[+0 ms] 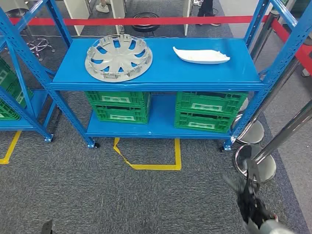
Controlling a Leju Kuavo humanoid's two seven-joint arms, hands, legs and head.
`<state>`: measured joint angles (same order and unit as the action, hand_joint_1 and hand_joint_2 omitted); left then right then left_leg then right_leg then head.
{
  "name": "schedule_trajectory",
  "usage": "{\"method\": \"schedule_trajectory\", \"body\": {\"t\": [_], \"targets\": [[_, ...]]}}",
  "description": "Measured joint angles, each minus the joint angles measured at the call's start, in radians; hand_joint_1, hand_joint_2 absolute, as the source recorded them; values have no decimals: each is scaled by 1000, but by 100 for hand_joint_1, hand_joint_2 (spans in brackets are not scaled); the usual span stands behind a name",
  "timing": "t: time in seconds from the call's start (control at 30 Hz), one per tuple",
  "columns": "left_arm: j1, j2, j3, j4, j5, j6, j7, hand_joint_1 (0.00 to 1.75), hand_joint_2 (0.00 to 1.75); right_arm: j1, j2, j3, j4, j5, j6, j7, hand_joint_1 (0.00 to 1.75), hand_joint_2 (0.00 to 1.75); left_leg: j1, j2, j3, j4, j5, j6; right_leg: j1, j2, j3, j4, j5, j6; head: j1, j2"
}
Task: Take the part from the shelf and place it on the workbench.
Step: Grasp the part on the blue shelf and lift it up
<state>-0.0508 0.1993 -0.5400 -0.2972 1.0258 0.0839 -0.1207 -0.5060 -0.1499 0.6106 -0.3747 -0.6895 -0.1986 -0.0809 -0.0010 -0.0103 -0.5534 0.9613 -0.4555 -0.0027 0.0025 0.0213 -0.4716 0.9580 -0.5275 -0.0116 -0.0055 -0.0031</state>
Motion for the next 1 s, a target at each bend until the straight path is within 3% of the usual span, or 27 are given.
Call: {"method": "schedule_trajectory", "body": {"t": [0.3, 0.43, 1.0], "targets": [[-20, 20, -76, 22, 100, 0, -14, 0, 0, -174, 1, 21, -134, 110, -59, -23, 0, 175, 0, -1, 0, 0, 0, 0, 0, -1, 0, 0, 0, 0, 0, 0], [-28, 25, -106, 33, 142, 3, -18, 0, 0, -221, 10, 16, -214, 189, -64, -39, 0, 0, 0, -1, 0, 0, 0, 0, 1, -1, 0, 0, 0, 0, 0, 0], [-36, 31, -142, 56, 225, 36, -18, 0, 0, -242, 111, 12, -592, 478, 89, -39, 0, 0, 1, -1, 0, 0, 0, 0, 1, -1, -1, 0, -1, -1, -1, 0]]}}
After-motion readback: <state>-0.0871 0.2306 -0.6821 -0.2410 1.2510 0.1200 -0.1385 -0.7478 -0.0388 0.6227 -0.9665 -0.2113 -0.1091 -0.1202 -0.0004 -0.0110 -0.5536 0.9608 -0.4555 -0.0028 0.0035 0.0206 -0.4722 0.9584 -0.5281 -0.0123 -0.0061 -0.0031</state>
